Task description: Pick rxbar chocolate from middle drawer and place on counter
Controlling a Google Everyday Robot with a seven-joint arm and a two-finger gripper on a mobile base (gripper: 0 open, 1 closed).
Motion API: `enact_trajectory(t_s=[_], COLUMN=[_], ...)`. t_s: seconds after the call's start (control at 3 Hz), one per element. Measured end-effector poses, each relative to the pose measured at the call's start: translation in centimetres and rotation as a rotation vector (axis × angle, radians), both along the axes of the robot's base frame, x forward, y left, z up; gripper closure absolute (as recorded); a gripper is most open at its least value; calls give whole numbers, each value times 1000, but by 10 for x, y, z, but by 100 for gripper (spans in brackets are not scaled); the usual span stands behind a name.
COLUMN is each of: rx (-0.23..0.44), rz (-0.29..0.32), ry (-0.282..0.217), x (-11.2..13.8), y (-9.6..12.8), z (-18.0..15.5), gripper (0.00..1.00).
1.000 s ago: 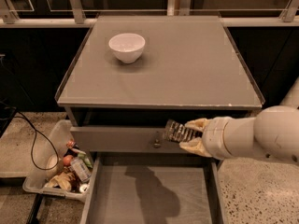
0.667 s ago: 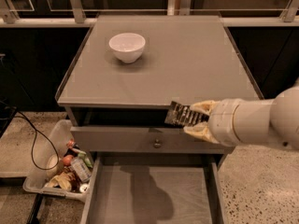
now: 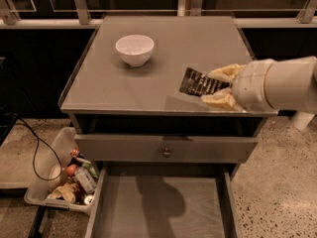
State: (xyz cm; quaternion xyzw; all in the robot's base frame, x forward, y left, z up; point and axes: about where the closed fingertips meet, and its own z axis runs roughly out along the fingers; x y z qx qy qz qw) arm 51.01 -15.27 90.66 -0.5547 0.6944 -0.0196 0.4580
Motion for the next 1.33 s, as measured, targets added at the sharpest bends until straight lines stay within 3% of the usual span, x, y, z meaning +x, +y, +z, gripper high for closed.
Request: enact_trajectory(t_s=[0.33, 0.67, 1.33], rx=[48, 118, 205], rz=[27, 61, 44], ry=[-21, -8, 83], x=[45, 83, 122], y=[5, 16, 1], z=[29, 31, -18], gripper=[100, 100, 100])
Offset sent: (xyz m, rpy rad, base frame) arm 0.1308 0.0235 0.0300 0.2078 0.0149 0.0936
